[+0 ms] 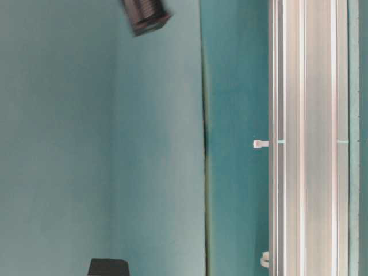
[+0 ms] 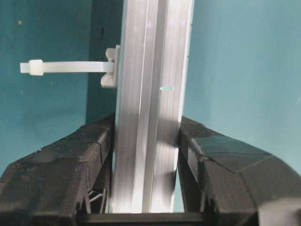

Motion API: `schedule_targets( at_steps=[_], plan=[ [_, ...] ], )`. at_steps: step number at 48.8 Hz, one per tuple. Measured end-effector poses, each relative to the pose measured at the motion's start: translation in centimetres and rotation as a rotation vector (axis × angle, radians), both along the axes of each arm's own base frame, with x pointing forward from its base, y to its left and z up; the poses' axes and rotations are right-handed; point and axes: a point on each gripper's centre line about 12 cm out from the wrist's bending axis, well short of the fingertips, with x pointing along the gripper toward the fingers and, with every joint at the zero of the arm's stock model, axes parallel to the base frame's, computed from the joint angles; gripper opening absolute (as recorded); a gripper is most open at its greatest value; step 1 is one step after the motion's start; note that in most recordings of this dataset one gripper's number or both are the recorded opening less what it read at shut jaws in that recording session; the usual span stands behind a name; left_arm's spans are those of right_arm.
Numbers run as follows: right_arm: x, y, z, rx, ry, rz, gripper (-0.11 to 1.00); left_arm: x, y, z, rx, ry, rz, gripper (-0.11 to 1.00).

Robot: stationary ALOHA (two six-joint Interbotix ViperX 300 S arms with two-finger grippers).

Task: Lift the large metal rail with both hands.
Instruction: 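Open both grippers to release the rail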

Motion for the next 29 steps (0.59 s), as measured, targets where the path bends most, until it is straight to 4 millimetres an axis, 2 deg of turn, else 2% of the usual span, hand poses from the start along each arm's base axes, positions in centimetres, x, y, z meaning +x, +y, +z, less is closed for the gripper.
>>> schedule_targets(
  at_steps=[5, 16, 18, 25, 29],
  plan=[
    [0.0, 0.0, 0.1, 0.005, -0.004, -0.026, 0.9, 0.0, 0.0, 0.0, 0.0, 0.0, 0.002, 0.36],
    [0.1, 0.1, 0.0, 0.011, -0.006, -0.048, 0.91, -0.1, 0.0, 0.0, -0.001, 0.002, 0.004, 0.37],
    [0.2, 0.1, 0.1, 0.011, -0.01, -0.048, 0.91, -0.2, 0.0, 0.0, -0.002, 0.002, 0.006, 0.46],
    [0.5, 0.1, 0.3, 0.011, -0.038, -0.051, 0.91, -1.2, 0.2, -0.9, -0.007, 0.058, 0.023, 0.87],
    [0.6, 0.0, 0.6, 0.01, -0.059, -0.05, 0.91, -1.2, 0.1, -0.9, -0.004, 0.063, 0.016, 0.98]
  ],
)
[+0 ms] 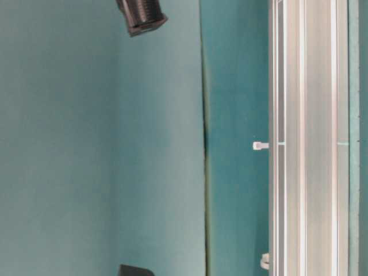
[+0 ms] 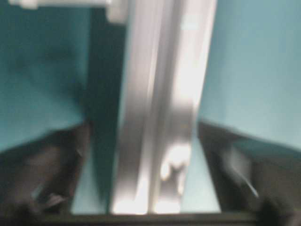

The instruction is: Lift the large metal rail with both hands.

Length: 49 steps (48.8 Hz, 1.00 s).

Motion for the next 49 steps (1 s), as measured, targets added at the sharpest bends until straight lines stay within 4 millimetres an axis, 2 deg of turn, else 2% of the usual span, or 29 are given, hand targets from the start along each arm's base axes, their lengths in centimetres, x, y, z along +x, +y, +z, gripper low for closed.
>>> schedule_targets(
  at_steps=[9, 18, 27, 36, 49],
  plan=[
    [0.2, 0.0, 0.9, -0.002, -0.041, 0.001, 0.91, -0.1, 0.0, 0.6, 0.003, -0.012, -0.008, 0.98],
    [0.2, 0.0, 2.5, -0.002, -0.097, 0.0, 0.91, -0.1, 0.0, 3.1, -0.002, -0.1, 0.0, 0.98],
    [0.0, -0.2, 5.5, -0.004, -0.202, -0.006, 0.91, -0.7, 0.0, 6.4, -0.003, -0.225, 0.0, 0.98],
    [-0.6, -0.3, 8.8, -0.007, -0.319, -0.008, 0.91, -2.2, -0.1, 8.6, -0.005, -0.319, -0.004, 0.98],
    [-1.9, -0.3, 12.6, -0.013, -0.457, -0.003, 0.91, -4.8, -0.1, 12.3, -0.004, -0.494, -0.011, 0.98]
  ],
)
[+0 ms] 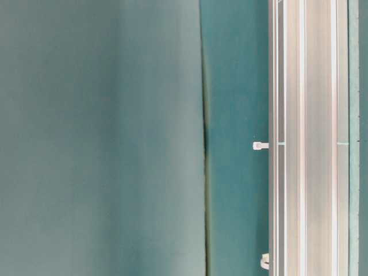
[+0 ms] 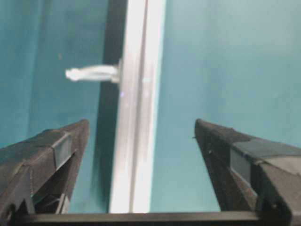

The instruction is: Lift the large metal rail with both hands.

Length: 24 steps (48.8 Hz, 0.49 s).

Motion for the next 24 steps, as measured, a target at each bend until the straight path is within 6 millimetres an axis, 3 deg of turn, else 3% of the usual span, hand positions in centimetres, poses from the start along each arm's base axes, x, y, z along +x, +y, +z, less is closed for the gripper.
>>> schedule_targets(
  at_steps=[24],
  plan=[
    [-2.7, -0.1, 3.8, -0.014, -0.176, 0.002, 0.91, -2.6, 0.0, 3.6, -0.008, -0.184, 0.004, 0.98]
  ],
)
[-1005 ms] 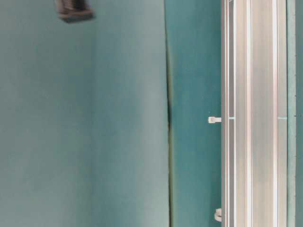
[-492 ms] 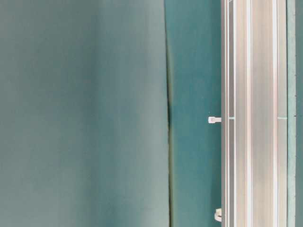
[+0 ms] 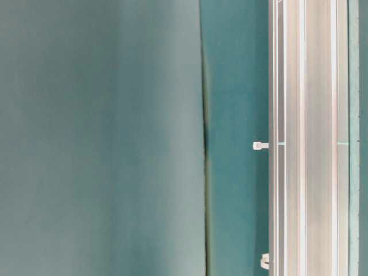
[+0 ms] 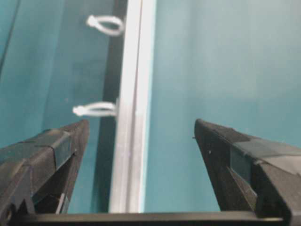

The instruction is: Lift the large metal rail with both hands.

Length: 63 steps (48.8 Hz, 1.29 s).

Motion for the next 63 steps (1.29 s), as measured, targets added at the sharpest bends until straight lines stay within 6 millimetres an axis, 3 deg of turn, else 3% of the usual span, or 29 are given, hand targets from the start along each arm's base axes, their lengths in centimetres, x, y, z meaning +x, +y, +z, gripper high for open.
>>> schedule_targets(
  at_steps=[24, 46, 63],
  plan=[
    [-3.9, -0.1, 5.2, -0.006, -0.301, -0.01, 0.91, -1.2, 0.2, 2.2, -0.003, -0.117, 0.007, 0.98],
    [-6.0, -0.8, 6.3, -0.014, -0.386, -0.05, 0.91, -3.8, 0.7, 6.3, 0.004, -0.305, 0.039, 0.98],
    [-7.9, -1.1, 6.8, -0.024, -0.49, -0.072, 0.91, -4.0, 1.1, 6.5, 0.007, -0.314, 0.064, 0.97]
  ],
)
